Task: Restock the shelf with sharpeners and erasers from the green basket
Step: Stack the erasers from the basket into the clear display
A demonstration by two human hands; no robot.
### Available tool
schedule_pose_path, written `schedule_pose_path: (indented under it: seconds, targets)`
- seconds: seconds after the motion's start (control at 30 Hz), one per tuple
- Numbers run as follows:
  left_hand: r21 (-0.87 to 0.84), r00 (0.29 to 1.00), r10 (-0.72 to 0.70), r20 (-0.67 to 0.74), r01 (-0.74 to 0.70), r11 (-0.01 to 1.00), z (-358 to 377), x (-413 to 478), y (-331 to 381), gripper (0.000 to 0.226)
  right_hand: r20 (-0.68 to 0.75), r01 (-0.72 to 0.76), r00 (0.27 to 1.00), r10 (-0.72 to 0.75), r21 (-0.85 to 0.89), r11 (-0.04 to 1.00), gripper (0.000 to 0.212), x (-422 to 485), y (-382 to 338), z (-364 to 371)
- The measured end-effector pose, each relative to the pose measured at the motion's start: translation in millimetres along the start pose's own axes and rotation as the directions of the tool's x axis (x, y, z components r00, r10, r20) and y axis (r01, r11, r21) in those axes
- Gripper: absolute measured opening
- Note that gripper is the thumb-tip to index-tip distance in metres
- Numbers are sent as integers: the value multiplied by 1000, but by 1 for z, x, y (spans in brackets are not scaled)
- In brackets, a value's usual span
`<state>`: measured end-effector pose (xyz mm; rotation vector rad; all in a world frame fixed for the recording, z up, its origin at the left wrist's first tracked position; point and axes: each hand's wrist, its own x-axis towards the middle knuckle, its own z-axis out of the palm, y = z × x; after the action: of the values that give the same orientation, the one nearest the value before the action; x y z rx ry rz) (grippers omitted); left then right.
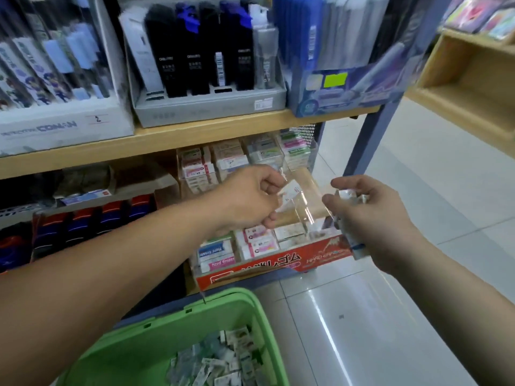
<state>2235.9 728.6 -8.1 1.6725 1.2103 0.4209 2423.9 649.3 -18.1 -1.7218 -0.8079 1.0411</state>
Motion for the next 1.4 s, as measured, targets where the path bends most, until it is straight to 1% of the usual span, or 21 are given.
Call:
schedule_pose_path:
  seconds: [0.1,0.2,0.3,0.4,0.5,0.6,0.7,0.77,0.8,0.83,0.9,0.97,1.0,1.07,1.13,1.2,1.27,1.33,1.4]
  targets:
    - [113,999,27,19,-29,993,19,29,12,22,-67,43,997,-39,53,998,15,4,16,-17]
    - [281,992,128,-5,-121,952,39,51,17,15,-90,48,995,-38,111,993,14,11,23,-25]
    - [390,974,221,-48,-185,902,55,65,16,12,-117,67,992,-48,167,984,15,17,29,-29]
    - [492,966,246,-76,-178,852,68,73,14,10,-134,74,990,-45,220,973,15,22,35,-31]
    - [577,959,271,-84,-174,798,80,73,14,6,-114,56,993,-26,269,961,15,24,38,-34]
    - [700,949,308,-68,-175,693,86,74,13,8,-92,44,996,-18,295,955,16,23,38,-36]
    - [843,965,263,-12,-132,521,89,78,10,13,-81,46,997,-21,319,947,15,22,37,-38]
    - [866,966,260,-7,-123,484,90,79,9,17,-67,39,998,-19,312,949,16,20,36,-38]
    - [858,964,264,-2,-134,495,89,79,9,19,-63,36,998,-17,309,950,16,19,35,-38]
    - [832,964,266,6,-153,533,87,79,9,20,-58,35,998,-18,312,949,16,18,34,-39]
    - [710,964,266,16,-199,676,82,74,8,20,-30,18,1000,-8,343,939,16,16,32,-39]
    - [495,958,285,1,-248,833,77,61,9,17,6,-20,1000,19,379,925,16,15,29,-37]
    - [365,958,288,-15,-263,893,75,52,11,15,14,-28,1000,25,387,922,17,14,29,-35]
    - [109,973,230,5,-229,967,72,30,14,14,20,-22,1000,16,384,923,21,14,28,-29]
    - [-40,986,121,114,-117,992,72,9,13,23,18,-16,1000,10,396,918,24,14,25,-23]
    - [-132,978,70,198,-44,990,73,-3,7,41,16,-24,1000,19,435,900,26,13,21,-19]
    - [-224,981,75,178,-34,974,74,-6,0,47,55,-47,998,23,477,878,30,11,16,-15]
    - [-304,990,80,114,-42,952,72,-7,-4,45,110,-66,994,15,486,871,31,8,14,-13]
    - [-326,995,59,76,-31,945,65,-8,-5,39,106,-53,994,3,470,881,32,6,14,-11]
